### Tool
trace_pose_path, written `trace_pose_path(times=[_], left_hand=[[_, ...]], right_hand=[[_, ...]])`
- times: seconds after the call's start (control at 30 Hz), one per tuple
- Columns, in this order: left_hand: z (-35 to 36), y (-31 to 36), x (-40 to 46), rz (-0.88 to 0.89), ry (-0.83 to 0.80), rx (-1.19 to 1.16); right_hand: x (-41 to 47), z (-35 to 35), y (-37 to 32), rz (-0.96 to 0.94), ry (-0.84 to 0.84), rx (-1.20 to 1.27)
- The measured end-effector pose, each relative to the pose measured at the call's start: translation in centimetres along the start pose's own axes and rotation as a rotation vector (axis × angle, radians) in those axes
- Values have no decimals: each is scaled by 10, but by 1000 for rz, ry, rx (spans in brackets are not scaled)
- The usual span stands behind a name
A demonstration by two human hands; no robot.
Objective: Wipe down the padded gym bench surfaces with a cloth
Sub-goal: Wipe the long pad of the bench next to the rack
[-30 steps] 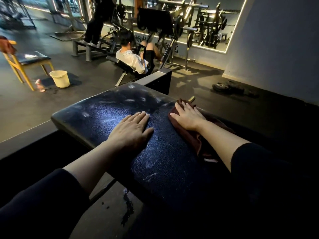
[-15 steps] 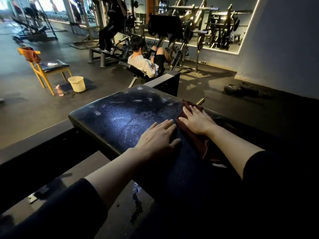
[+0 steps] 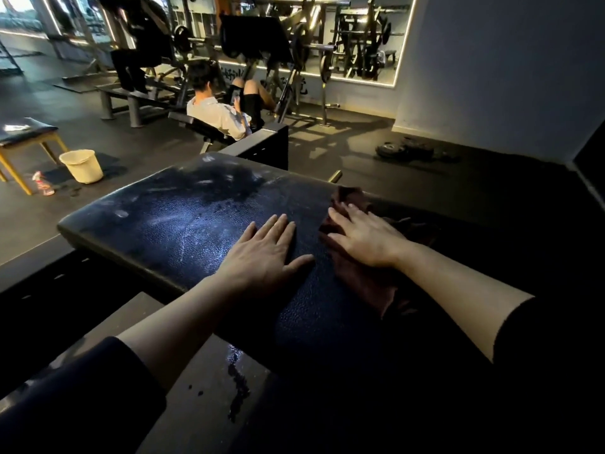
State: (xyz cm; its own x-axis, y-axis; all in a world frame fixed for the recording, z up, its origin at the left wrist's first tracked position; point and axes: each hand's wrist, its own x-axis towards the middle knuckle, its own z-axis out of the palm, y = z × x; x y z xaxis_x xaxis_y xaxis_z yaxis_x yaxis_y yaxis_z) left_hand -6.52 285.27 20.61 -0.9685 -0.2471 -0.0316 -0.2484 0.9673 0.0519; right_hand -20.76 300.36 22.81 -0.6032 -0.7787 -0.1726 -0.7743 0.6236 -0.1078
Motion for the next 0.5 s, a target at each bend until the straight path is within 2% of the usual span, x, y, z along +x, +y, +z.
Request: trace_pose_path(times=[0.1, 0.2, 0.33, 0.5], left_hand=[[0, 0, 3, 21, 11, -2], [-1, 1, 5, 20, 31, -11], [0, 2, 4, 27, 49, -16], [-3, 3, 0, 26, 46, -28]], right_hand=[[-29, 2, 5, -68, -25, -4], [-21, -2, 14, -18, -49, 11], [-1, -1, 8, 74, 1, -15], [-61, 5, 7, -63, -9, 5]])
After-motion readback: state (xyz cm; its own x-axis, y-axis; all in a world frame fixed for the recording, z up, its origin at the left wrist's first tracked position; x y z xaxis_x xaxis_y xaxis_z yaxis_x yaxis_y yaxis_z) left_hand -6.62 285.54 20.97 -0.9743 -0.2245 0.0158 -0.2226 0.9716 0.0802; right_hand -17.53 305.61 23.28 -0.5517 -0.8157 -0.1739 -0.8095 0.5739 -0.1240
